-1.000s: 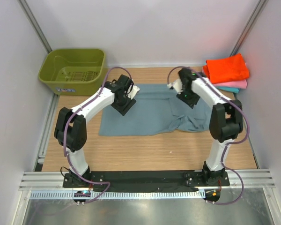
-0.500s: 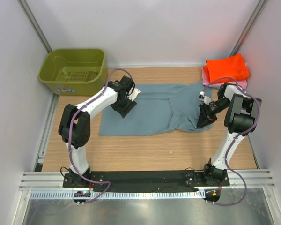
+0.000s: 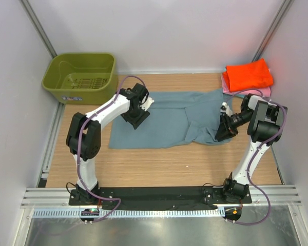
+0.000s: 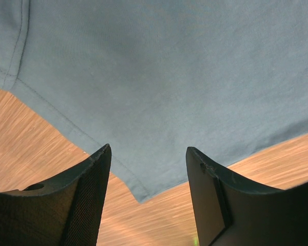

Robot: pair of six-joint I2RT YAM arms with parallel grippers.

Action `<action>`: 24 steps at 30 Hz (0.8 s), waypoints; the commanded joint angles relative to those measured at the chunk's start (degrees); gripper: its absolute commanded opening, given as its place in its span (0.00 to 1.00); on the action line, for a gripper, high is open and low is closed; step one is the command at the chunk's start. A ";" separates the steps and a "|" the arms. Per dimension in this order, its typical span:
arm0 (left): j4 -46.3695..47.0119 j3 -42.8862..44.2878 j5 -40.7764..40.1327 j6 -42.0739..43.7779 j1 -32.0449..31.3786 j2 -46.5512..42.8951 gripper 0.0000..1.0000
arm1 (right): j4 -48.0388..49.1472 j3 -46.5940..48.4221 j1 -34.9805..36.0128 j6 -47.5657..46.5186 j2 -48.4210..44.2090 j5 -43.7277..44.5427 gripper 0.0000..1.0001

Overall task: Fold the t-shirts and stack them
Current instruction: Fold the tshirt

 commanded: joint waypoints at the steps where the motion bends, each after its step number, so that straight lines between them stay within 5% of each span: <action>1: -0.58 2.44 0.40 0.42 -0.15 0.62 0.61 | -9.93 1.78 -0.75 -1.29 -1.87 1.47 0.40; 18: -0.58 1.91 -1.27 1.03 -1.20 0.00 0.61 | -9.84 0.73 -0.93 -1.91 4.63 -6.79 0.43; 24: -0.32 2.09 -1.27 1.03 -1.38 0.09 0.61 | -9.84 1.07 -0.93 -1.56 3.93 -9.26 0.15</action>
